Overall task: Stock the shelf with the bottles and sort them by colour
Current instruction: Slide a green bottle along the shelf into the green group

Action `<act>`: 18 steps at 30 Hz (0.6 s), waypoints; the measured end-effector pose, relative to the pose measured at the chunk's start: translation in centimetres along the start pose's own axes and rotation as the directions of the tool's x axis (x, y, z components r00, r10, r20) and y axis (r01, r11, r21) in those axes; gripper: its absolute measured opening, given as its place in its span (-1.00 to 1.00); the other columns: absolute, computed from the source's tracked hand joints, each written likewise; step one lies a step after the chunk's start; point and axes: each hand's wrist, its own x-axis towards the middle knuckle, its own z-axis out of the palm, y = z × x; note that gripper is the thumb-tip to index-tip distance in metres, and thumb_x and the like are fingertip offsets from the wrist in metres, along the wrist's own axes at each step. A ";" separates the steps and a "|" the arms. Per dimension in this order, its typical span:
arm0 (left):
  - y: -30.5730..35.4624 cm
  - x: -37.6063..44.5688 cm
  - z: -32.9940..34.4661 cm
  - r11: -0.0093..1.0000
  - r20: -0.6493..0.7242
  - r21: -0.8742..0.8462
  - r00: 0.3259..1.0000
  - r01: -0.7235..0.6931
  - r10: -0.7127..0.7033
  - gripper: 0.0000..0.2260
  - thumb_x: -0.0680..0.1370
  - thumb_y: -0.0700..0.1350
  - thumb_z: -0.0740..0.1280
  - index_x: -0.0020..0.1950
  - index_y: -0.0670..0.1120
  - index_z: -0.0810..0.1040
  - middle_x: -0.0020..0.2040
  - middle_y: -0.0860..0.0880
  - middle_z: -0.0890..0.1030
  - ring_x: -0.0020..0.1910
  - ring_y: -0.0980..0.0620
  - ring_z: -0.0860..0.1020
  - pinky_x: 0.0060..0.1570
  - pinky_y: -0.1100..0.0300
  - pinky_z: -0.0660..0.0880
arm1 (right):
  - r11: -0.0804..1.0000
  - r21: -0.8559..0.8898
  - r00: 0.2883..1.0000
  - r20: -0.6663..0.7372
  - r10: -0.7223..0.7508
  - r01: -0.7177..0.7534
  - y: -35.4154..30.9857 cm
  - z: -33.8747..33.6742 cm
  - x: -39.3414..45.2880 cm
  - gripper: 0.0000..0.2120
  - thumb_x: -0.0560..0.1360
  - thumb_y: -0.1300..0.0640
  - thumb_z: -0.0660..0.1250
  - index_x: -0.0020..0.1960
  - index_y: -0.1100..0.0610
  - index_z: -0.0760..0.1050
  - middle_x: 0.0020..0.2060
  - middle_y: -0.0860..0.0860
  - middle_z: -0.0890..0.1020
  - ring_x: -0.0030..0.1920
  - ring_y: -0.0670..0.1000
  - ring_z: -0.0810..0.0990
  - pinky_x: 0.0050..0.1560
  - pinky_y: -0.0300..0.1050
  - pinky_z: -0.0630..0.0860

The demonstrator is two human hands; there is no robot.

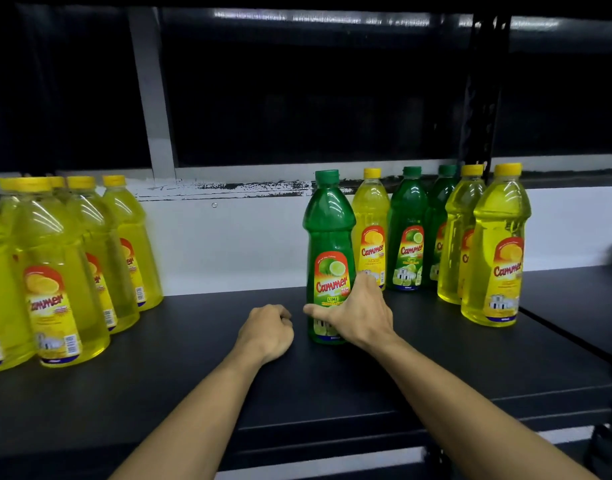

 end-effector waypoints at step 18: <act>-10.1 -6.2 -8.5 0.957 0.047 0.282 0.997 -0.072 0.061 -0.67 0.65 -0.07 0.15 0.39 -0.04 0.49 0.37 0.02 0.51 0.37 0.01 0.42 0.32 0.25 0.28 | 0.964 0.233 0.900 0.379 -0.213 0.129 -3.4 0.2 -5.9 -0.07 0.20 -0.18 0.58 0.35 -0.19 0.05 0.09 -0.21 0.55 0.04 -0.07 0.60 0.19 0.01 0.49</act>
